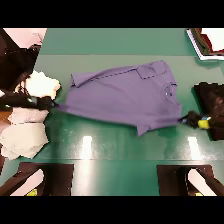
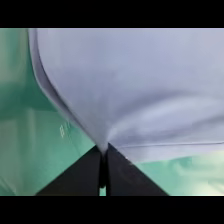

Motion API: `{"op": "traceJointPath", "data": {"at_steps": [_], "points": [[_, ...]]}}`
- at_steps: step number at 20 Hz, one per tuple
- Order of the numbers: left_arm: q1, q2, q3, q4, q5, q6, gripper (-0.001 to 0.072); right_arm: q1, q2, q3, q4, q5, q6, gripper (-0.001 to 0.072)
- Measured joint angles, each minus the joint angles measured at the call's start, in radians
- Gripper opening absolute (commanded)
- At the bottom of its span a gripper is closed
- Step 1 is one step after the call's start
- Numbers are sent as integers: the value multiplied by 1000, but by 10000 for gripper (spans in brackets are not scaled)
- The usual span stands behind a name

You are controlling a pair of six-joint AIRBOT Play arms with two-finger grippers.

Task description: Fold the shirts.

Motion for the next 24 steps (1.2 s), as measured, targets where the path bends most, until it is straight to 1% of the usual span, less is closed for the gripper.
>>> {"op": "traceJointPath", "data": {"at_steps": [2, 5, 11, 14, 17, 20, 22, 24], "points": [[0, 42, 146, -3, -20, -17, 26, 5, 53, 154, 5, -9, 14, 15], [0, 92, 418, -9, -42, -44, 25, 6, 99, 451, 10, -19, 29, 15], [0, 127, 1013, -18, -47, -84, 26, 6, 86, 1052, -3, -34, 37, 15], [1, 156, 1195, -24, -22, -112, 26, 6, 74, 1279, -8, -35, 37, 15], [1, 204, 1266, -42, 0, -132, 26, 6, 99, 1387, -52, -36, 38, 15], [1, 234, 1290, -62, 2, -155, 25, 5, 166, 1367, -124, -51, 39, 14], [0, 241, 1265, -72, -11, -171, 25, 5, 190, 1332, -158, -56, 40, 14], [0, 240, 1171, -70, -36, -184, 25, 5, 169, 1306, -164, -27, 47, 14]]}}
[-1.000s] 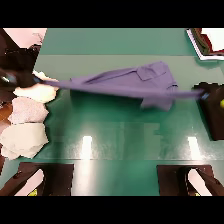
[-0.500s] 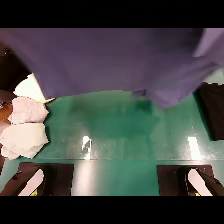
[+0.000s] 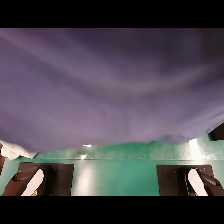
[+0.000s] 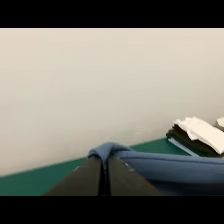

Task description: Fold the shirts.

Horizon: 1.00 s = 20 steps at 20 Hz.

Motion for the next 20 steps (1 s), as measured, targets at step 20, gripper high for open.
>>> {"op": "traceJointPath", "data": {"at_steps": [20], "points": [[-157, -826, -517, -38, 229, 138, 25, 298, -1012, -26, -84, 137, 145, 14]]}}
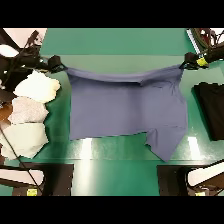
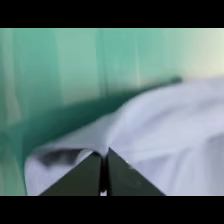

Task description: Fold the shirts.

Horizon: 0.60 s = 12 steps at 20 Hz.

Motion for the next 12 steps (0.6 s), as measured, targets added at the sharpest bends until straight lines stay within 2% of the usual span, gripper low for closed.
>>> {"op": "traceJointPath", "data": {"at_steps": [5, 9, 12], "points": [[-40, -64, 97, 7, 98, 66, 25, -20, -9, 0, -46, -121, -2, 14], [-39, -76, 101, 45, 17, 86, 25, -22, 0, -30, -97, -77, -43, 13], [-40, -79, 42, 63, -46, 91, 26, -13, 37, -140, -153, -58, -54, 14]]}}
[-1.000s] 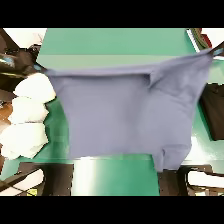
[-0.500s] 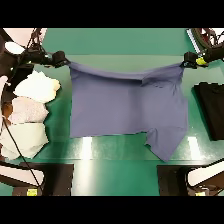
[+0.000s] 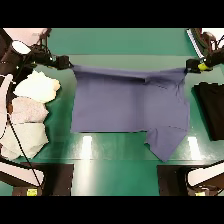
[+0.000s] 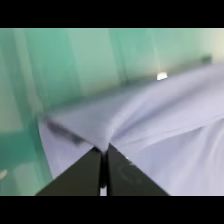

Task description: Fold the shirts.

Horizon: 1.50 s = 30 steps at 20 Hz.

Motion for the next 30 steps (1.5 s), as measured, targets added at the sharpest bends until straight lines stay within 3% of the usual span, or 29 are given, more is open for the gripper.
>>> {"op": "traceJointPath", "data": {"at_steps": [4, 5, 6, 7, 8, 14, 15, 16, 20, 25, 30], "points": [[-3, -1, -117, 9, -35, 3, 27, -9, 63, -184, -30, -35, 2, 18], [-3, -2, -137, 10, -39, 3, 61, -10, 77, -222, -30, -47, 3, 78], [-3, -2, -150, 10, -42, 2, 375, -12, 90, -252, -30, -55, 5, 323], [-3, -2, -160, 9, -49, -5, 565, -13, 100, -277, -37, -64, 11, 465], [-3, -2, -167, 7, -53, -18, 531, -14, 106, -292, -37, -65, 19, 461], [38, 30, -169, 43, -181, -77, 532, -32, 154, -306, -39, 53, 42, 443], [53, 54, -182, 60, -210, -81, 532, -42, 179, -327, -35, 76, 40, 409], [69, 84, -207, 79, -232, -81, 533, -57, 210, -358, -20, 94, 31, 380], [105, 237, -407, 112, -295, -67, 532, -133, 346, -520, 118, 130, -33, 380], [117, 418, -748, 123, -240, -52, 532, -220, 491, -703, 235, 129, -77, 380], [122, 483, -939, 43, -171, 0, 531, -264, 578, -793, 266, 122, -91, 380]]}}
